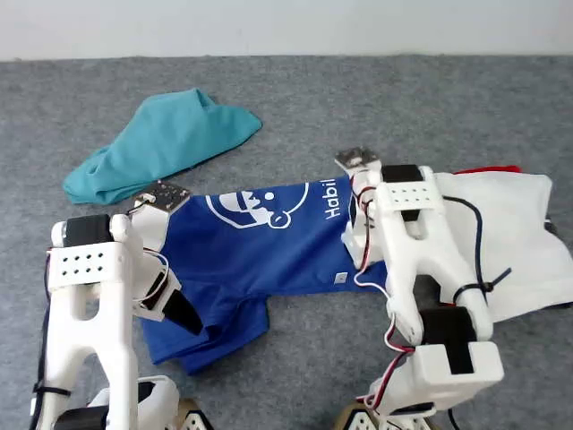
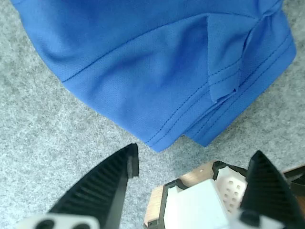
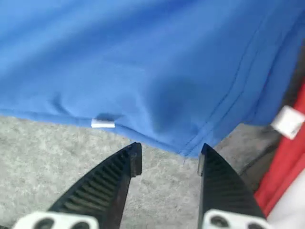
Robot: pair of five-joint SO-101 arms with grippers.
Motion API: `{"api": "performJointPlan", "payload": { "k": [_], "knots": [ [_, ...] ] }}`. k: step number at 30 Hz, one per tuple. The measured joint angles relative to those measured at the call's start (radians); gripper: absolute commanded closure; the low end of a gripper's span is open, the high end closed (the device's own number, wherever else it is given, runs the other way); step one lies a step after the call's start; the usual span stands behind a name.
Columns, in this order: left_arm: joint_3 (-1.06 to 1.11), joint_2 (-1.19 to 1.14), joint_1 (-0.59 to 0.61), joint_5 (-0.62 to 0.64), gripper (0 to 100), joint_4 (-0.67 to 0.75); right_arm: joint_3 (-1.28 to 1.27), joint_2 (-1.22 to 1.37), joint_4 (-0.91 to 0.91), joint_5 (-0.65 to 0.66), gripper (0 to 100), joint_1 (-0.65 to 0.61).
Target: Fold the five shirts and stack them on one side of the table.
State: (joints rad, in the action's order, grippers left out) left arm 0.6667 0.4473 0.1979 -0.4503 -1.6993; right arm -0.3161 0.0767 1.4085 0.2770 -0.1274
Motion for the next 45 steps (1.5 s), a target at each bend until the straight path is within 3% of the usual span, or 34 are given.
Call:
{"api": "performJointPlan", "payload": {
  "k": [10,23,25,29,32,38,45],
  "knots": [
    [0.038,0.0,0.0,0.0,65,0.0,-0.038,0.0,-0.029,0.008,80.1,0.109],
    [0.04,0.0,0.0,0.0,65,0.0,-0.206,0.0,-0.199,0.008,80.2,0.104],
    [0.041,0.0,0.0,0.0,65,0.0,-0.224,0.0,-0.221,0.008,82.5,0.104],
    [0.041,0.0,0.0,0.0,65,0.002,-0.226,0.0,-0.238,0.008,99.6,0.115],
    [0.041,0.0,0.0,0.0,65,0.002,-0.226,0.0,-0.252,0.008,96.1,0.117],
    [0.041,0.0,0.0,0.0,65,0.002,-0.215,-0.006,-0.25,0.008,98.8,0.118],
    [0.041,0.0,0.0,0.0,65,0.002,-0.044,-0.091,-0.189,0.008,98.9,0.114]
  ]
}}
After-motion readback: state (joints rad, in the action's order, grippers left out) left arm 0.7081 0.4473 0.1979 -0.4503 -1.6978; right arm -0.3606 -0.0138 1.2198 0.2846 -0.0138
